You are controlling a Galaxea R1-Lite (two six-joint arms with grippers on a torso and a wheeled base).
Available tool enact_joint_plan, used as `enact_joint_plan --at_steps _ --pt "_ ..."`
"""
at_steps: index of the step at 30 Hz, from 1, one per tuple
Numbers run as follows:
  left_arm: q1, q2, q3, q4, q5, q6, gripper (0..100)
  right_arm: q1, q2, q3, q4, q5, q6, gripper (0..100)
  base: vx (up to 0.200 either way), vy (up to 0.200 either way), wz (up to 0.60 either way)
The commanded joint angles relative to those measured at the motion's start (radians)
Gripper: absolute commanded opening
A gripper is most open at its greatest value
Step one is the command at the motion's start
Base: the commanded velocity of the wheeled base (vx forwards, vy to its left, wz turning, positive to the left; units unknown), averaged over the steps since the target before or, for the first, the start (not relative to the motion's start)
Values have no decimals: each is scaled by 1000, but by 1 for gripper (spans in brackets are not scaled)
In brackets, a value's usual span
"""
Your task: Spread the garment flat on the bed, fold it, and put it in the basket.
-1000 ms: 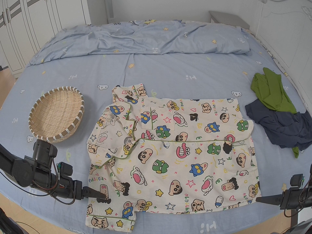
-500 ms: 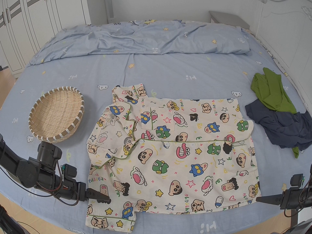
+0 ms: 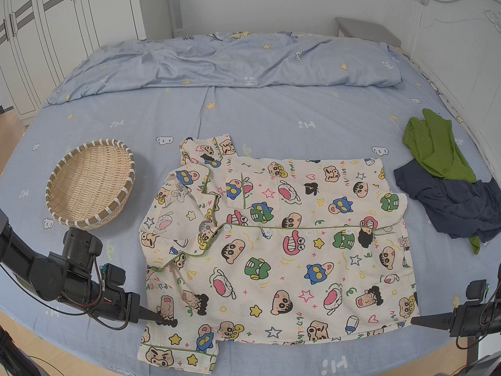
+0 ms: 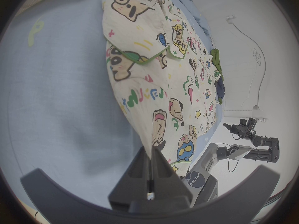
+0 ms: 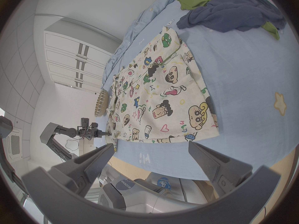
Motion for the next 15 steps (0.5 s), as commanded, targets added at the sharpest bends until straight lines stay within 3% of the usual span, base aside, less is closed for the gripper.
enact_joint_plan --at_steps 1,10,11,15 --pt "13 -5 1 1 3 -1 0 0 10 -12 7 -5 2 100 0 0 0" --pt "48 -55 8 3 7 2 0 -3 218 -67 -1 -79 11 100 0 0 0" --pt "53 -55 7 1 7 2 0 -2 318 -81 -19 -99 -1 100 0 0 0" --pt "51 -51 7 1 9 6 0 1 330 -79 -47 -97 0 100 0 0 0"
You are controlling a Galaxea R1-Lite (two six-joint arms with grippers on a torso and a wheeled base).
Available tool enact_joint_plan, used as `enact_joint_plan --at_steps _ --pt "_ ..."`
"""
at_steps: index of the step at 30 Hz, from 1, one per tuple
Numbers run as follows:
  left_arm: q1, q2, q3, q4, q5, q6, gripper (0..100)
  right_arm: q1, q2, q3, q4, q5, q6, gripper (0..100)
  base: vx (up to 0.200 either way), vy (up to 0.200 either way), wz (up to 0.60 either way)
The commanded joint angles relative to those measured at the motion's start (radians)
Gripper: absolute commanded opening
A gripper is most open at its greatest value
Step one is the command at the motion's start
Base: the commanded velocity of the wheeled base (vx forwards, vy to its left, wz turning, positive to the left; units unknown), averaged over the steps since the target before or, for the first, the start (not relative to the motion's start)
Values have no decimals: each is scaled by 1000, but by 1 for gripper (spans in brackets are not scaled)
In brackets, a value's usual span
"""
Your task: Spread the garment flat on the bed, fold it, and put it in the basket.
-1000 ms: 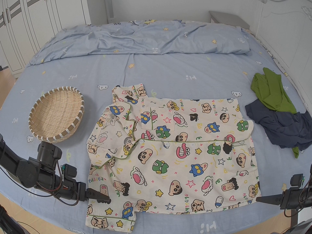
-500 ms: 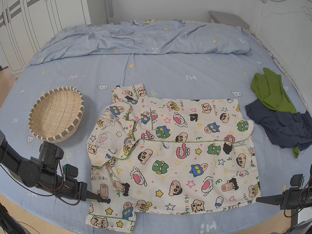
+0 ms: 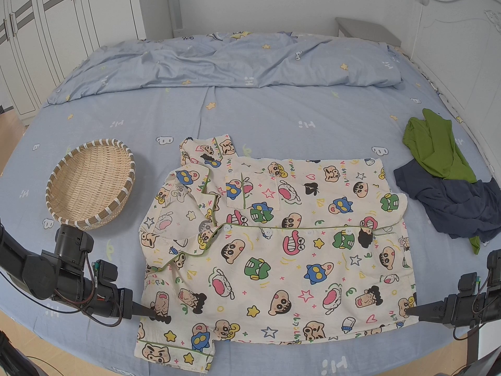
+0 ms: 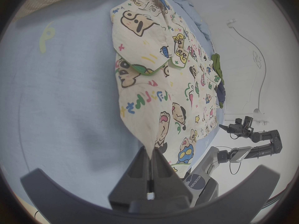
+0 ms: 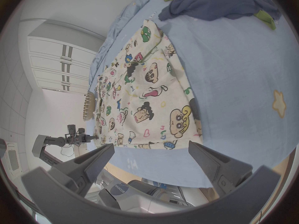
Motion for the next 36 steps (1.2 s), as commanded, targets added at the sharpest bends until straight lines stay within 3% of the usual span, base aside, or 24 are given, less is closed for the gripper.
enact_joint_plan --at_steps 1,36 --pt "9 -14 0 -1 2 2 0 4 135 -17 -27 -13 -5 100 0 0 0" --pt "-5 -19 2 -1 2 2 0 -56 254 -46 -32 -27 -62 100 0 0 0"
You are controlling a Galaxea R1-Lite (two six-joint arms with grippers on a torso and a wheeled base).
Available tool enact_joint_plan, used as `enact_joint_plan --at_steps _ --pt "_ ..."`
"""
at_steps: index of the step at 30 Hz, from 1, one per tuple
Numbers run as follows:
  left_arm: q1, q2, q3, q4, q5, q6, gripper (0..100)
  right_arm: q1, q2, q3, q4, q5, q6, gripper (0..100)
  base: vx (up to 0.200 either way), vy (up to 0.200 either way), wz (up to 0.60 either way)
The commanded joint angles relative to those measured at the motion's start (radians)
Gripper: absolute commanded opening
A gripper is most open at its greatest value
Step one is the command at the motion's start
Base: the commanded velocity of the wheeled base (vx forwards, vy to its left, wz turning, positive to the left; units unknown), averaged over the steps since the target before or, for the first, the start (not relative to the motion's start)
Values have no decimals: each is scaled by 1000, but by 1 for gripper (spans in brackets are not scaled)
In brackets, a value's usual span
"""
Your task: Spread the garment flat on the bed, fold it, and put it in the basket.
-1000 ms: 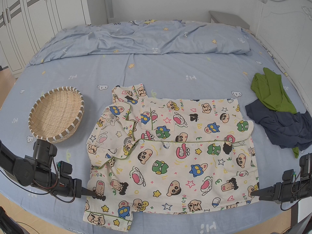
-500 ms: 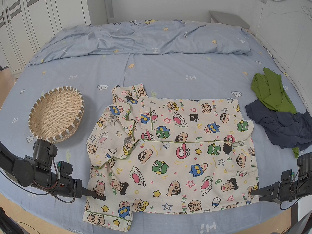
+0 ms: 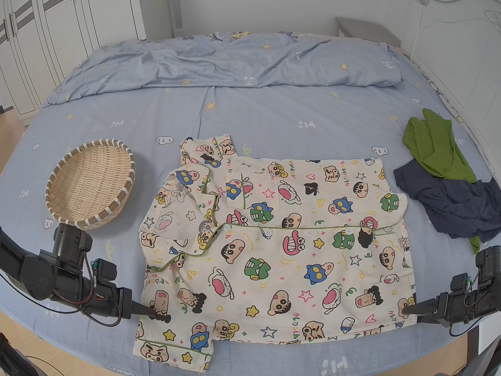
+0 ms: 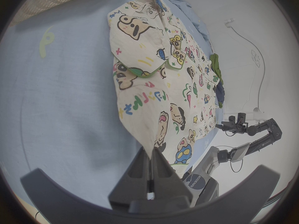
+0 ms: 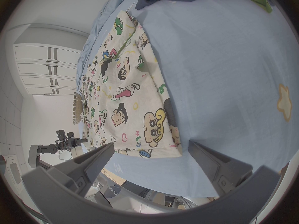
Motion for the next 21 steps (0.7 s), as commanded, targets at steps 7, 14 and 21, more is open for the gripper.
enact_joint_plan --at_steps 7,14,21 --pt "0 1 0 -1 0 -1 0 6 52 -21 -2 39 -3 100 0 0 0" --pt "0 -1 0 1 0 -1 0 0 74 -34 -2 40 -1 0 0 0 0" --pt "0 -1 0 1 0 -1 0 -9 75 -36 -2 40 -1 0 0 0 0"
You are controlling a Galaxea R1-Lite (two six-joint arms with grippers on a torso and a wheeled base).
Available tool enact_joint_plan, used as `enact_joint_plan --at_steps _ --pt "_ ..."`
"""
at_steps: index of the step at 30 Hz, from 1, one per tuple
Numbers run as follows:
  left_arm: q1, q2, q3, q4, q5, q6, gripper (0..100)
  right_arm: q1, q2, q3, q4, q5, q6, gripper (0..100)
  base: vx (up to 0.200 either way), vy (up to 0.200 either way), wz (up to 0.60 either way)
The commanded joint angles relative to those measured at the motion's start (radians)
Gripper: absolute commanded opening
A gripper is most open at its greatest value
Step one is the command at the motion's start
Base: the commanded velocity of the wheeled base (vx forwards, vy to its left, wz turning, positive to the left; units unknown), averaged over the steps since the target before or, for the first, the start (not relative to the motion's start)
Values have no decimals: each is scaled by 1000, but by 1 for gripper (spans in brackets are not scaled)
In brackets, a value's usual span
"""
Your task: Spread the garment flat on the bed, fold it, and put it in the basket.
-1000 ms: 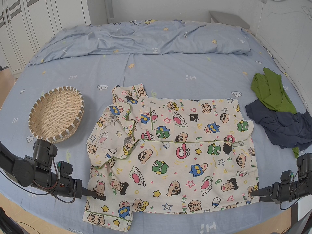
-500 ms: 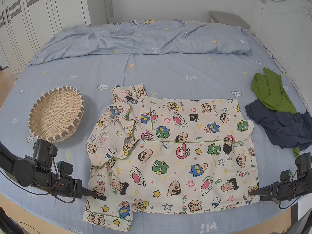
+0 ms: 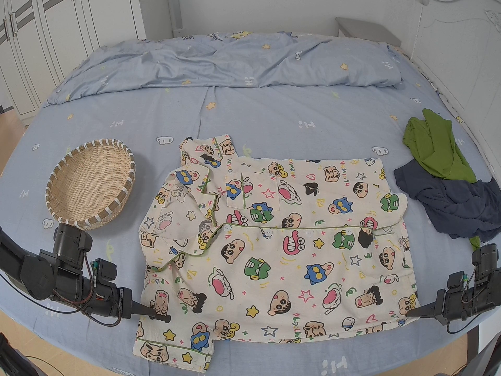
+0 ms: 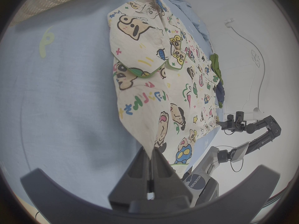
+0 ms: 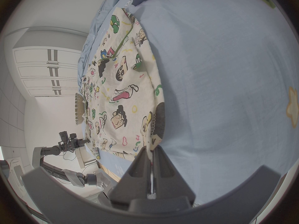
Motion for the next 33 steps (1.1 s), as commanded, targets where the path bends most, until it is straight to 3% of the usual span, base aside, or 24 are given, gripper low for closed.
enact_joint_plan --at_steps 1,14,20,24,33 --pt "0 -1 0 -1 0 0 0 -7 4 -2 0 1 -1 0 0 0 0" --pt "-2 -5 -23 -15 -3 -25 0 2 -52 -9 1 1 6 0 0 0 0" --pt "-9 -50 -45 -98 0 -108 0 28 -77 -63 -20 13 3 0 0 0 0" --pt "-39 -48 -97 -151 1 -204 0 37 -60 -150 -34 24 9 0 0 0 0" --pt "-68 3 -260 -167 1 -244 0 45 23 -342 -25 22 39 0 0 0 0"
